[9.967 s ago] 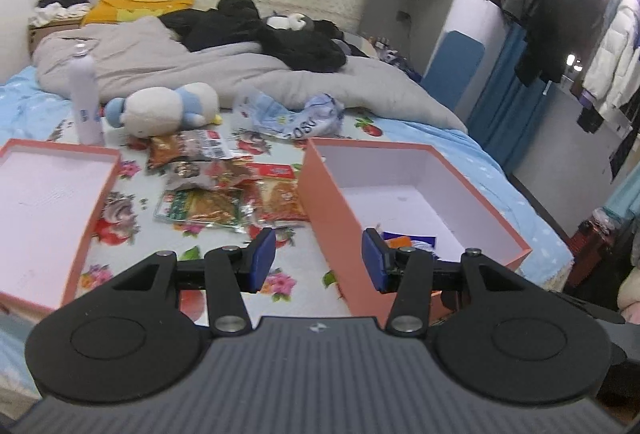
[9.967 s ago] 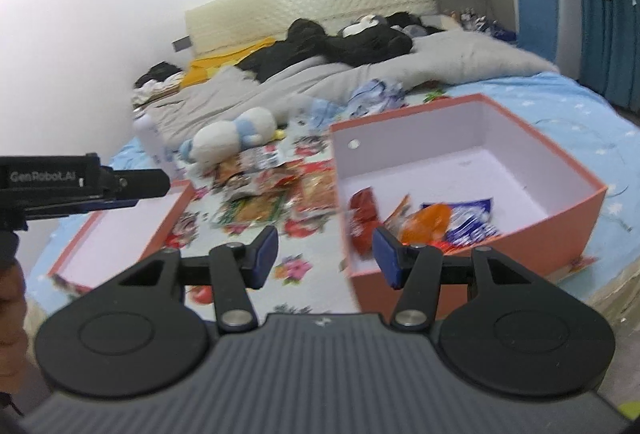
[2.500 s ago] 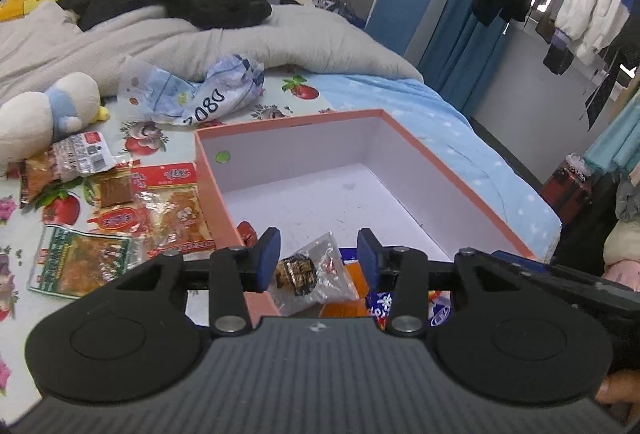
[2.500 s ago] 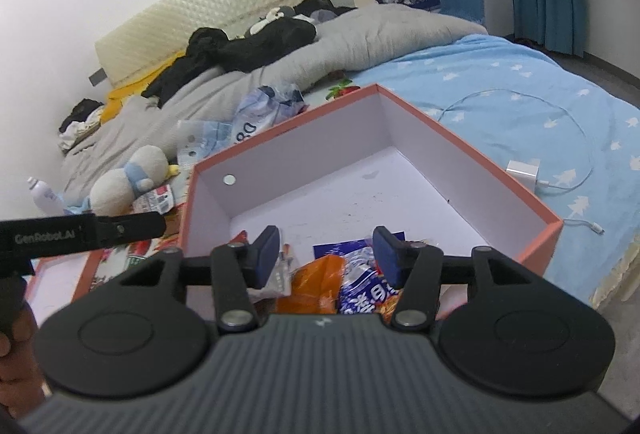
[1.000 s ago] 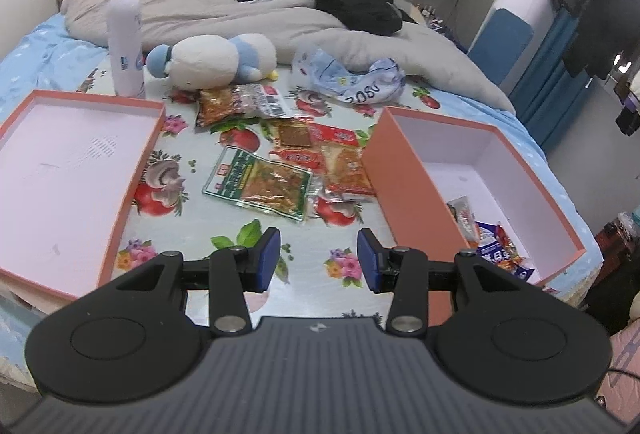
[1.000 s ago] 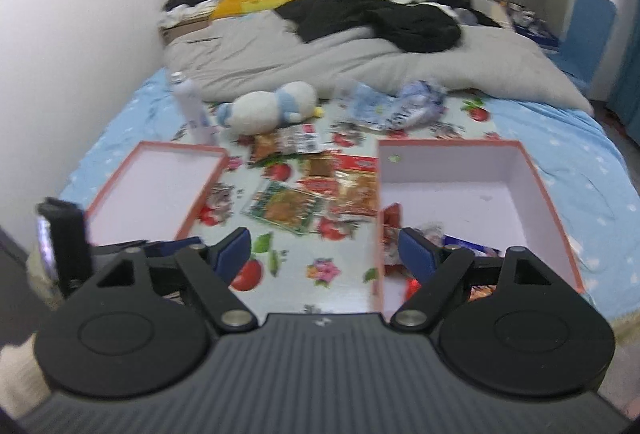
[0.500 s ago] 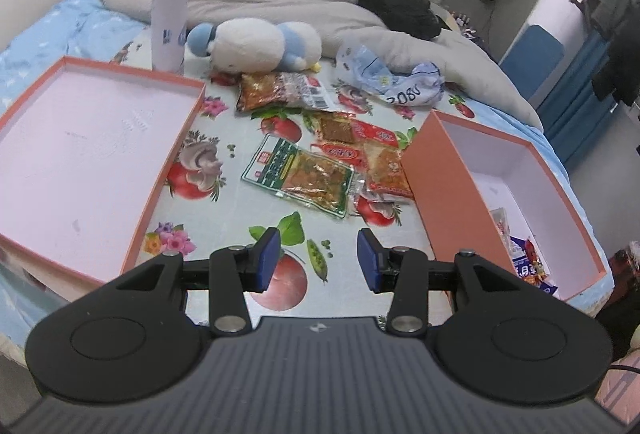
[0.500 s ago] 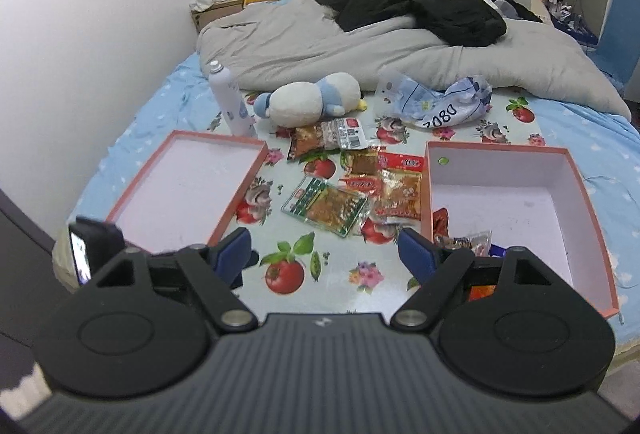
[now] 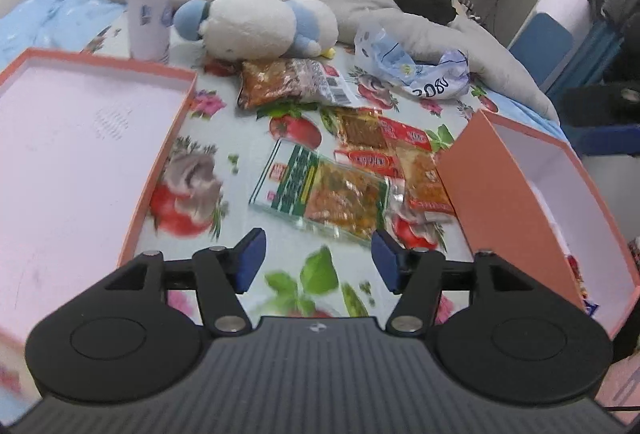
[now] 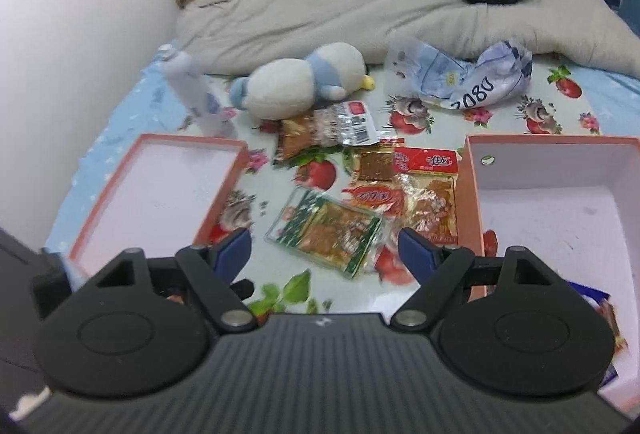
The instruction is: Organize snacks
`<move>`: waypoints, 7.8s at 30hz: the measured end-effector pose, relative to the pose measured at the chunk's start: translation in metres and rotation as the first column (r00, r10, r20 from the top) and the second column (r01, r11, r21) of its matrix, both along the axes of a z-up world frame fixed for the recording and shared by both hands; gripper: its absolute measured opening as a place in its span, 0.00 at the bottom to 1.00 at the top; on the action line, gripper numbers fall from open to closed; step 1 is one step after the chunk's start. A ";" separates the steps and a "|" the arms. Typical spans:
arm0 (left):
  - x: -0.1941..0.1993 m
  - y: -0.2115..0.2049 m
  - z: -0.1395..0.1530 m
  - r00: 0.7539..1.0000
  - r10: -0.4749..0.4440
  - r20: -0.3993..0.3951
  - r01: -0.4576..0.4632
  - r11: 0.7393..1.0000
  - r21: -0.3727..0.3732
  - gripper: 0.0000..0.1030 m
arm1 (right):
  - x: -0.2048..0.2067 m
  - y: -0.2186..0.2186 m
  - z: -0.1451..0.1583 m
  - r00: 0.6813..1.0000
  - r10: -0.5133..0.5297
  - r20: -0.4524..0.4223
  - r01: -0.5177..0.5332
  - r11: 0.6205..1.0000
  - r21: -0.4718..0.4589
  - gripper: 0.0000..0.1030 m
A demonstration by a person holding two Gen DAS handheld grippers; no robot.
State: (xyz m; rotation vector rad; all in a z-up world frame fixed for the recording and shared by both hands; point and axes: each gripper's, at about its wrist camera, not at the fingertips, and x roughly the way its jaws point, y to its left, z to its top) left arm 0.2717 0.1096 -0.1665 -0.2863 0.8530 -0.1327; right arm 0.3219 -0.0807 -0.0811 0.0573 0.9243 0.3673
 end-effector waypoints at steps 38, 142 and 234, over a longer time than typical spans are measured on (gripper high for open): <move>0.115 -0.068 -0.095 0.951 -0.305 -0.049 0.309 0.933 0.184 0.64 | 0.155 0.021 -0.174 0.965 -0.011 -0.261 -0.081 0.937 -0.341 0.16; -0.079 -0.038 -0.042 0.999 -0.034 -0.032 0.037 0.993 0.116 0.40 | -0.120 -0.042 -0.112 0.995 -0.080 0.056 0.080 0.997 0.004 0.32; 0.001 -0.258 0.090 0.926 -0.357 0.120 0.354 0.934 0.042 0.63 | -0.135 -0.219 -0.027 0.885 -0.434 0.170 0.428 0.901 0.070 0.53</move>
